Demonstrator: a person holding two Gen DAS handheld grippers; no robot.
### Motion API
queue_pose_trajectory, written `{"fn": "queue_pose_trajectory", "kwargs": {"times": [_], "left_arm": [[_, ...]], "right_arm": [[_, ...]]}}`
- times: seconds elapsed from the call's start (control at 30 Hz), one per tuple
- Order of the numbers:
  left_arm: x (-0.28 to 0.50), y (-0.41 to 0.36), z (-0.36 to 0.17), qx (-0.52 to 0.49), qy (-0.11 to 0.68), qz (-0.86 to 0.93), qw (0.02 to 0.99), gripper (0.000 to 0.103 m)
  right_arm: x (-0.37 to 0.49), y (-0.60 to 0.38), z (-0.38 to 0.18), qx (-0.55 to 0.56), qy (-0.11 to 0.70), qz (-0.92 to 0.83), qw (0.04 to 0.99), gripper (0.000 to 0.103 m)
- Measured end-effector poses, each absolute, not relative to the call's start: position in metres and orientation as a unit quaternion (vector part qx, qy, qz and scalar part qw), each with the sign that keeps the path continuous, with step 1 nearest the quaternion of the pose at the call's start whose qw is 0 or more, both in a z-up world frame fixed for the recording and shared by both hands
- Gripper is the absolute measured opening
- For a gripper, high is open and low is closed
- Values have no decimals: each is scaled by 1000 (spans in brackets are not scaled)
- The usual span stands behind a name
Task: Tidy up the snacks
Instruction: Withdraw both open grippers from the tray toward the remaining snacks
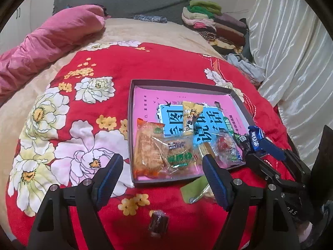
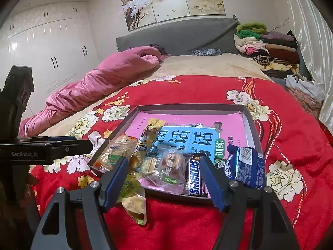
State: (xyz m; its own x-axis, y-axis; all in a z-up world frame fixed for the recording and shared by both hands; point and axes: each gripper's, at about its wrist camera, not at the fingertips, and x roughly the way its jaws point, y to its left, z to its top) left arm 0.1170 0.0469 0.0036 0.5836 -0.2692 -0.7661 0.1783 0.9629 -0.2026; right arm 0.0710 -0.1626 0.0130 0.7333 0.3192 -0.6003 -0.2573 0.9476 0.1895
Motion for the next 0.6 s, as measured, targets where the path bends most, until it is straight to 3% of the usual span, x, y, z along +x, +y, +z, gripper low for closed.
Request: {"fn": "queue_pose_trajectory", "kwargs": {"times": [0.6], "left_arm": [[89, 64, -5, -41, 454, -126, 881, 80]], "right_arm": [[48, -152, 14, 26, 349, 173, 921, 74]]}}
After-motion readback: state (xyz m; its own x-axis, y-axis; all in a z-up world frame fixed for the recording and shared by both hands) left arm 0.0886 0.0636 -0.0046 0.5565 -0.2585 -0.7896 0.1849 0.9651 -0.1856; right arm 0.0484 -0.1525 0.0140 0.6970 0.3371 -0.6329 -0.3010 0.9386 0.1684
